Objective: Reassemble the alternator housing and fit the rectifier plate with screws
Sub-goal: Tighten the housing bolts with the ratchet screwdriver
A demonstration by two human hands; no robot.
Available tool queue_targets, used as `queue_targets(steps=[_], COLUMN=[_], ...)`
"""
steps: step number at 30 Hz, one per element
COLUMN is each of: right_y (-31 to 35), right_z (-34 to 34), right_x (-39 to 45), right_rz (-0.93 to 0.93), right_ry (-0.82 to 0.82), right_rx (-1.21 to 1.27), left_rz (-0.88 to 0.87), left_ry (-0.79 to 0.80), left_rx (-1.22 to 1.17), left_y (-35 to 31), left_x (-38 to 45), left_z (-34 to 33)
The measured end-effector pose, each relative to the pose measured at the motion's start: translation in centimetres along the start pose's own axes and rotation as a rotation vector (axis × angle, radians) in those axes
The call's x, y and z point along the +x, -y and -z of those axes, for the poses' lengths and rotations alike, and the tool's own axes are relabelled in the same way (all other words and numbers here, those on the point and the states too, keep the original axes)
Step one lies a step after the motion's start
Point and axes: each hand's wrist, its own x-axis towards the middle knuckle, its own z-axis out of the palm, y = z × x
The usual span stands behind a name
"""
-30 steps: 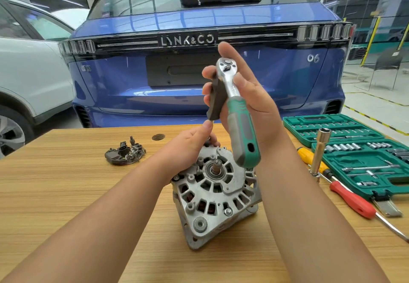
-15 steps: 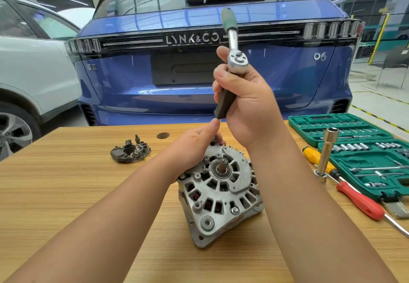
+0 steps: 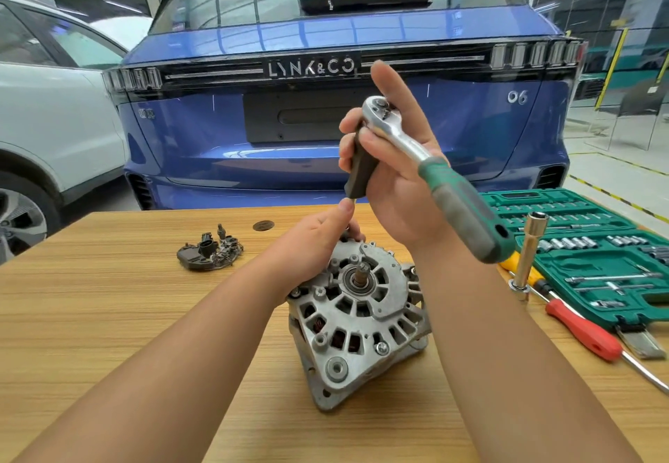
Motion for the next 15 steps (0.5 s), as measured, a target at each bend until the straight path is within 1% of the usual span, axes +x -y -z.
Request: queue_targets(steps=[3, 5, 9, 11, 12, 14, 15], right_y=[0.5, 0.4, 0.3, 0.4, 0.3, -0.3, -0.7], right_z=[1.3, 1.8, 1.9, 1.4, 0.9, -0.5, -1.3], right_x=[0.1, 0.2, 0.3, 0.2, 0.2, 0.4, 0.5], right_rz=[-0.157, -0.213, -0.211, -0.202, -0.185, -0.117, -0.08], right_ry=[0.08, 0.136, 0.112, 0.043, -0.031, -0.243, -0.321], right_rx=[0.28, 0.404, 0.327, 0.304, 0.262, 0.054, -0.056], left_rz=[0.018, 0.023, 0.029, 0.038, 0.042, 0.039, 0.034], left_ry=[0.006, 0.008, 0.014, 0.004, -0.003, -0.025, -0.036], left_rx=[0.011, 0.018, 0.024, 0.025, 0.026, 0.048, 0.066], left_y=[0.1, 0.2, 0.3, 0.4, 0.4, 0.3, 0.2], left_x=[0.1, 0.2, 0.2, 0.3, 0.3, 0.2, 0.1], left_z=[0.0, 0.0, 0.0, -0.1, -0.1, -0.1, -0.2])
